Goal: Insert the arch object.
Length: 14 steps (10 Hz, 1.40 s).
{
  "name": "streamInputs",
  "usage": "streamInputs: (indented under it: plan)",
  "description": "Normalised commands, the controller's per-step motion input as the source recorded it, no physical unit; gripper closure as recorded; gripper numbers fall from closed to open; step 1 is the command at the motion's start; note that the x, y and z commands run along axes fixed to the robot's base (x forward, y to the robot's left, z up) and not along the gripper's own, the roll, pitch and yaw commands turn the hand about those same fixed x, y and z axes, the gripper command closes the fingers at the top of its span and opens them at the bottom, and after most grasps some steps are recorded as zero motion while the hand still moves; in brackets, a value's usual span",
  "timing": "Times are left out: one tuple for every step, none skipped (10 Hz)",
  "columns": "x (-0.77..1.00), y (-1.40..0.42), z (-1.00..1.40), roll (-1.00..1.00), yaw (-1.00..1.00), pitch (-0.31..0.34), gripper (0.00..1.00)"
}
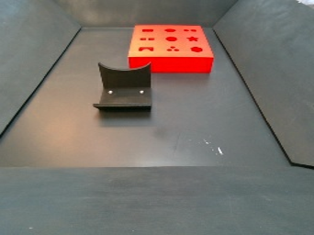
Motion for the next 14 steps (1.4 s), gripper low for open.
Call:
streamInputs:
  plan:
    - [0.03,0.0,0.0,0.0,0.0,0.0,1.0]
    - [0.27,0.12,-0.19,0.0,-0.13,0.0,1.0]
    - [0.52,0.77,-0.65,-0.03,-0.07,0.0,1.0]
    - [0.56,0.88,-0.72,0.0,-0.01,0.0,1.0]
    - [0.58,0.85,-0.75,0.0,-0.02,0.0,1.0]
    - [0.34,0.79,-0.92,0.0,-0.01,-0.03,1.0]
    - [0.0,0.31,-0.83,0.0,0.0,-0.06,1.0]
    - [-0.21,-0.12,-0.58,-0.04,0.0,-0.153,1.0]
    - [-0.13,-0.31,-0.75,0.03,0.0,-0.217,1.0]
    - [-0.05,-0.22,-0.74,0.06,0.0,-0.227,1.0]
    - [0.01,0.0,-0.5,0.06,0.0,-0.14,1.0]
    - [0.19,0.15,-0.41,0.03,0.0,-0.076,1.0]
    - [0.23,0.25,-0.37,0.02,0.01,-0.036,1.0]
    - [0.01,0.17,-0.29,0.06,0.05,-0.011,1.0]
